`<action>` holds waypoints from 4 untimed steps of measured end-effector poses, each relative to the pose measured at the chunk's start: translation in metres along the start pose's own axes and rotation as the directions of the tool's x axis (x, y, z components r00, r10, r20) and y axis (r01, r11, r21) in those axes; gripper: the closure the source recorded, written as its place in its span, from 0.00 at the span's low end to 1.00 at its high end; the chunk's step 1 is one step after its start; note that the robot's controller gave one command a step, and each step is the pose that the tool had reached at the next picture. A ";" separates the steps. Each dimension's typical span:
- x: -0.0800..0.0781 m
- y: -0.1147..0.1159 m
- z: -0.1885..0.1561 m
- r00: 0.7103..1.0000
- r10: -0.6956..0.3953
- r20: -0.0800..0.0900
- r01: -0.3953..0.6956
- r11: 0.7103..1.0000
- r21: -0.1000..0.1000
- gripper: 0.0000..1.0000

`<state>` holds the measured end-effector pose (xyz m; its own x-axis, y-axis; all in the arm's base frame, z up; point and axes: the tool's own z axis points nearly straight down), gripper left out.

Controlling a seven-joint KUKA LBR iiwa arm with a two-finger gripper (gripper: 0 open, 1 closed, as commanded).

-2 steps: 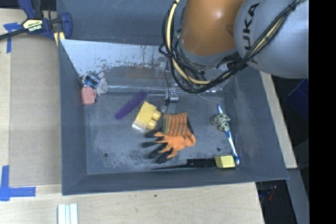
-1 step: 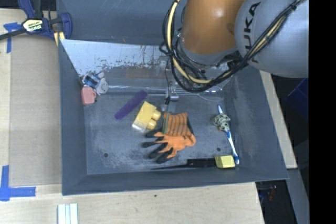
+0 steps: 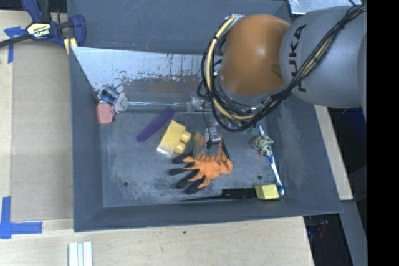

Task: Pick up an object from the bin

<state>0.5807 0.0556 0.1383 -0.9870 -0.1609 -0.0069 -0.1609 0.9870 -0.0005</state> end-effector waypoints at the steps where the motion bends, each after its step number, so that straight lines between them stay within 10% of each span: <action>1: 0.035 -0.013 0.004 0.929 -0.369 0.003 0.369 0.929 0.001 0.00; 2: 0.073 -0.021 0.022 0.916 -0.400 -0.006 0.400 0.916 -0.003 0.00; 3: 0.071 -0.014 0.062 0.843 -0.538 0.006 0.538 0.843 0.004 0.00; 4: 0.044 -0.007 0.066 0.827 -0.562 0.006 0.562 0.827 0.002 1.00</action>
Offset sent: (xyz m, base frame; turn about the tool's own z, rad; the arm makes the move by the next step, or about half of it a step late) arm -0.0677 -0.0316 -0.0214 -0.4139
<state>0.5393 0.0419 0.0718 -0.7257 -0.6879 -0.0115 -0.6879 0.7258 -0.0067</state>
